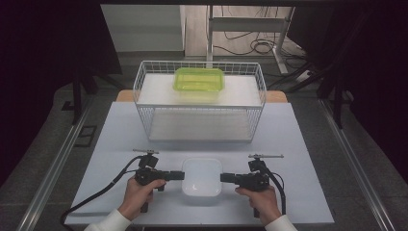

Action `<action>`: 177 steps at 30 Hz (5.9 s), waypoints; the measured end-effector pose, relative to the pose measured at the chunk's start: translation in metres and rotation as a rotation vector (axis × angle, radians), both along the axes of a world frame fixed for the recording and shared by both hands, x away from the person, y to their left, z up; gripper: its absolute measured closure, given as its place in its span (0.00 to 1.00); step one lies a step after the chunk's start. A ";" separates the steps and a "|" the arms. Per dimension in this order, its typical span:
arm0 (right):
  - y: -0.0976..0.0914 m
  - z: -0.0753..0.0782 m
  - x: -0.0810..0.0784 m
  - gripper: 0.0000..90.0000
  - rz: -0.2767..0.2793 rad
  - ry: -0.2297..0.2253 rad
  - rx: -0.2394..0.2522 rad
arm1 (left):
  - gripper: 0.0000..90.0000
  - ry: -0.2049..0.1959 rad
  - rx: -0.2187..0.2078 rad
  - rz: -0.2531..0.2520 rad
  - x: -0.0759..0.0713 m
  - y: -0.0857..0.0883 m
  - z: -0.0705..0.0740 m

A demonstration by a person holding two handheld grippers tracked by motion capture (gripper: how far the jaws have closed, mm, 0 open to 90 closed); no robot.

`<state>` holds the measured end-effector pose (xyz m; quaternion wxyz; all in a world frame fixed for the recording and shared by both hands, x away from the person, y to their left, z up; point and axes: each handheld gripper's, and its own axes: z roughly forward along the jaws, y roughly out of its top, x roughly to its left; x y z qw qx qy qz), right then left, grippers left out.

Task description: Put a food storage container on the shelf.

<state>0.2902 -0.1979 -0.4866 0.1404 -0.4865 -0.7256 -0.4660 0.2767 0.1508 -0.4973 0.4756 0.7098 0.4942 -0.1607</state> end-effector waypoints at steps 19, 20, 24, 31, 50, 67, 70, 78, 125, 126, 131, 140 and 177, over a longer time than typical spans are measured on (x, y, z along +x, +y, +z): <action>0.001 0.016 -0.004 0.88 0.024 -0.098 -0.016 | 0.88 -0.076 -0.006 -0.011 -0.003 0.001 0.012; 0.001 0.017 -0.005 0.88 0.026 -0.104 -0.019 | 0.88 -0.078 -0.004 -0.012 -0.004 0.001 0.013; 0.001 0.021 -0.006 0.88 0.029 -0.131 -0.025 | 0.88 -0.091 -0.005 -0.013 -0.004 0.001 0.016; 0.002 0.028 -0.007 0.88 0.036 -0.171 -0.032 | 0.88 -0.123 0.001 -0.017 -0.005 0.002 0.022; 0.005 0.045 -0.008 0.88 0.040 -0.248 -0.030 | 0.88 -0.192 -0.003 -0.009 -0.005 0.005 0.040; 0.008 0.061 -0.005 0.87 0.043 -0.315 -0.031 | 0.88 -0.269 -0.019 -0.015 -0.001 0.010 0.062; 0.008 0.063 -0.004 0.87 0.043 -0.321 -0.029 | 0.88 -0.270 -0.024 -0.017 0.000 0.011 0.063; 0.008 0.074 -0.001 0.87 0.046 -0.342 -0.023 | 0.88 -0.285 -0.037 -0.014 0.005 0.012 0.072; 0.022 0.212 0.082 0.87 0.035 -0.495 0.049 | 0.88 -0.422 -0.121 0.033 0.094 0.032 0.204; 0.023 0.216 0.086 0.87 0.035 -0.494 0.052 | 0.88 -0.421 -0.121 0.033 0.098 0.032 0.207; 0.026 0.228 0.106 0.88 0.036 -0.475 0.062 | 0.88 -0.426 -0.111 0.034 0.117 0.036 0.220; 0.030 0.233 0.142 0.88 0.017 -0.423 0.083 | 0.88 -0.393 -0.096 0.058 0.149 0.039 0.230; 0.035 0.209 0.214 0.82 -0.093 -0.132 0.209 | 0.86 -0.083 -0.277 0.188 0.214 0.050 0.207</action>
